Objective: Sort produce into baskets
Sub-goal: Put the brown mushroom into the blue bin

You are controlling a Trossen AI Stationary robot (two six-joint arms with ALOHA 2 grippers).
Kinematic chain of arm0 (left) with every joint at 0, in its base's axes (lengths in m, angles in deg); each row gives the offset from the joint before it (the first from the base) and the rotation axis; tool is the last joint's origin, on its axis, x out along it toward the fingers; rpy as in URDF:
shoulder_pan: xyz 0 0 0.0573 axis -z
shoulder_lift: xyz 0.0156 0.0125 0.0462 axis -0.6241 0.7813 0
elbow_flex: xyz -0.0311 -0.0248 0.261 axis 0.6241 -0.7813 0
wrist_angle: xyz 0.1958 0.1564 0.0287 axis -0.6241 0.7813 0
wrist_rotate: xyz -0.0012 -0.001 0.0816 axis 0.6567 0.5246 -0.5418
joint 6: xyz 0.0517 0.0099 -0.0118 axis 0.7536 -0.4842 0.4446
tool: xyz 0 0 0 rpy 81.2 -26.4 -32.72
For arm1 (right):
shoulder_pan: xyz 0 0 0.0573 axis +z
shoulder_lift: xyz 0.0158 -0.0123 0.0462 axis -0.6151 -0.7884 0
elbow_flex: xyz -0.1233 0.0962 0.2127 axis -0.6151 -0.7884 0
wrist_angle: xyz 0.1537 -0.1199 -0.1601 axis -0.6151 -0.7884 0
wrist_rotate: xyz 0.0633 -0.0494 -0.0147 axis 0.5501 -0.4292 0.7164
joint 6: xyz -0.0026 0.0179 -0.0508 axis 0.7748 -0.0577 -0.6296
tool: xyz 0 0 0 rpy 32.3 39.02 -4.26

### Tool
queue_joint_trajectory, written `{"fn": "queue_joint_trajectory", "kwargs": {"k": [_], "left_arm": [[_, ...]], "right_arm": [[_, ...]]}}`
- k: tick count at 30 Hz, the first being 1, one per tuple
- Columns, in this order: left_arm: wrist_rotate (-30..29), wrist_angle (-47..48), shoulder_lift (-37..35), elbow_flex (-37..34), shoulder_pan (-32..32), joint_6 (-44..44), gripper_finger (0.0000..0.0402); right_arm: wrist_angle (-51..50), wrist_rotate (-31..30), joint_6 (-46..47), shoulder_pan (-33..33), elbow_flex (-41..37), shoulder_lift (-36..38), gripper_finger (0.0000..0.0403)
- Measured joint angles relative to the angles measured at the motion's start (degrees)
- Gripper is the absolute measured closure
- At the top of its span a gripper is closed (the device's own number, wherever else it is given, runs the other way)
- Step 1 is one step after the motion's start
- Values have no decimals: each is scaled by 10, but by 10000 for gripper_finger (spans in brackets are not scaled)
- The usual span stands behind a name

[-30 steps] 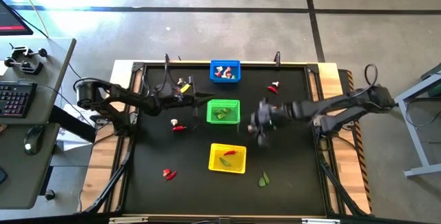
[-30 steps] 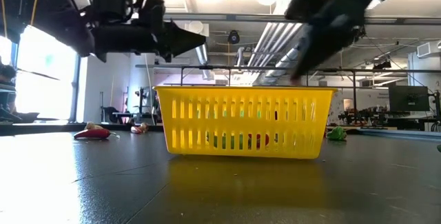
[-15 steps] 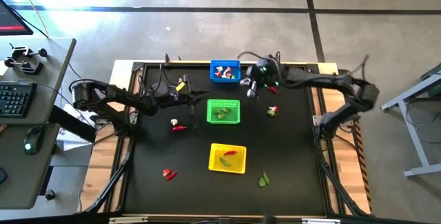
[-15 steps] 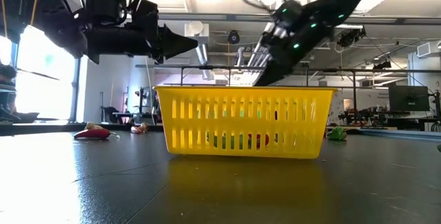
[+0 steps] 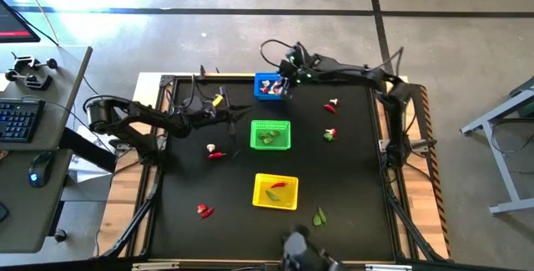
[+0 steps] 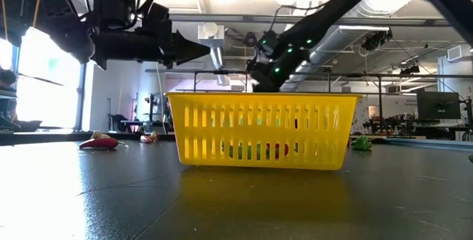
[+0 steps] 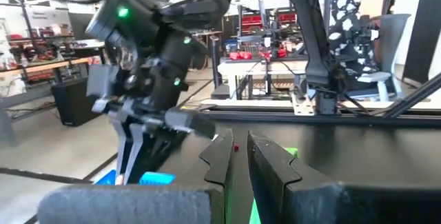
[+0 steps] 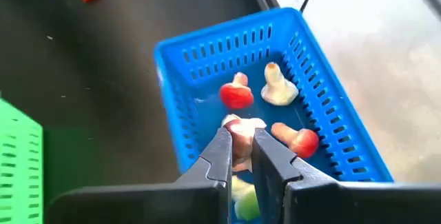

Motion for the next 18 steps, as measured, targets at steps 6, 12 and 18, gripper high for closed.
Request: {"fn": "queue_joint_trajectory", "kwargs": {"k": [6,12,18], "left_arm": [[0,3,0,0,-9,1,373],[0,12,0,0,-9,1,373],[0,16,0,0,-9,1,373]], "right_arm": [[-104,18,5,-6,111,-78,382],[-204,22,16,-6,191,-134,377],[-244,25,20,-1,220,-152,316]]}}
